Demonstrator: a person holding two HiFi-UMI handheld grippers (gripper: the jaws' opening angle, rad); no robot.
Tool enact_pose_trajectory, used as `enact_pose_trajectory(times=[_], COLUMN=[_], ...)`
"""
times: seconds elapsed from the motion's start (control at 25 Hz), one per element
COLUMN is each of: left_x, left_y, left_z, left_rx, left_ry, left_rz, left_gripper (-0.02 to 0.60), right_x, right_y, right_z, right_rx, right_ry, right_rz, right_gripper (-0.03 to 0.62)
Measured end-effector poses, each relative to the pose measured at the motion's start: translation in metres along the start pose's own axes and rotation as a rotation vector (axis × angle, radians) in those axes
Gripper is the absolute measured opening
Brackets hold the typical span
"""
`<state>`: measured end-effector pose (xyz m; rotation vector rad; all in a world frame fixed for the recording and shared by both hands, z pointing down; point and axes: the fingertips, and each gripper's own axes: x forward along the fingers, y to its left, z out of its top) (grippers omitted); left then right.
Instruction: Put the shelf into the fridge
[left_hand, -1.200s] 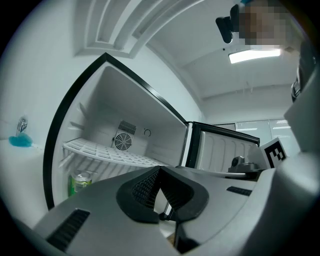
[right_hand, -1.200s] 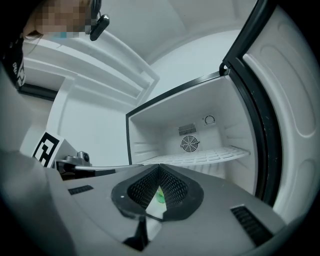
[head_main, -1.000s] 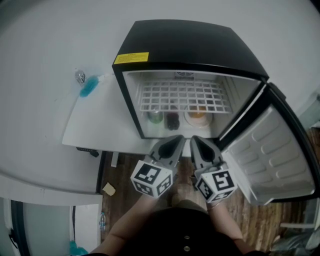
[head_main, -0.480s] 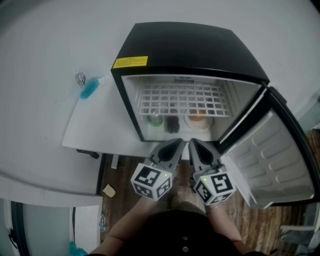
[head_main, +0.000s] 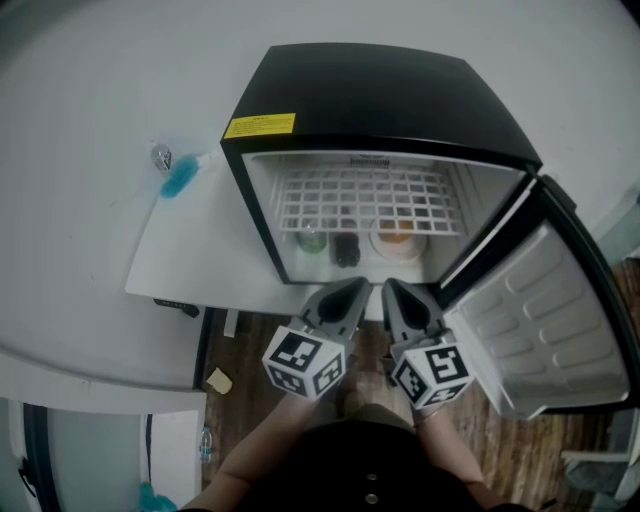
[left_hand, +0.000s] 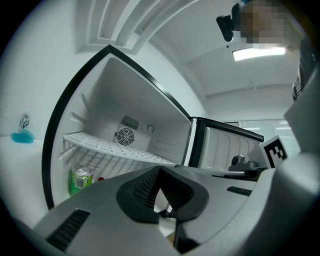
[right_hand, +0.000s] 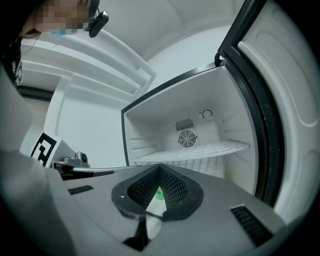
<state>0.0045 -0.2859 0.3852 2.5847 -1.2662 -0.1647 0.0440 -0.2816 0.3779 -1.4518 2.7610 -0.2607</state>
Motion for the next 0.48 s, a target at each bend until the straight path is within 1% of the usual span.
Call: enact_pose_trajectory(times=[0.28, 0.48], left_x=[-0.0011, -0.0022], left_y=[0.0062, 0.0068], left_z=[-0.0017, -0.0016], left_rx=[-0.02, -0.031], left_ry=[-0.002, -0.004], left_rz=[0.017, 0.019], left_gripper=[0.008, 0.008], right_x=[-0.0001, 0.0011], right_y=[-0.0047, -0.0013], right_z=[-0.002, -0.0019], right_rx=[0.004, 0.007], right_ry=[0.009, 0.013], right_rz=[-0.006, 0.012], right_gripper=[0.009, 0.009])
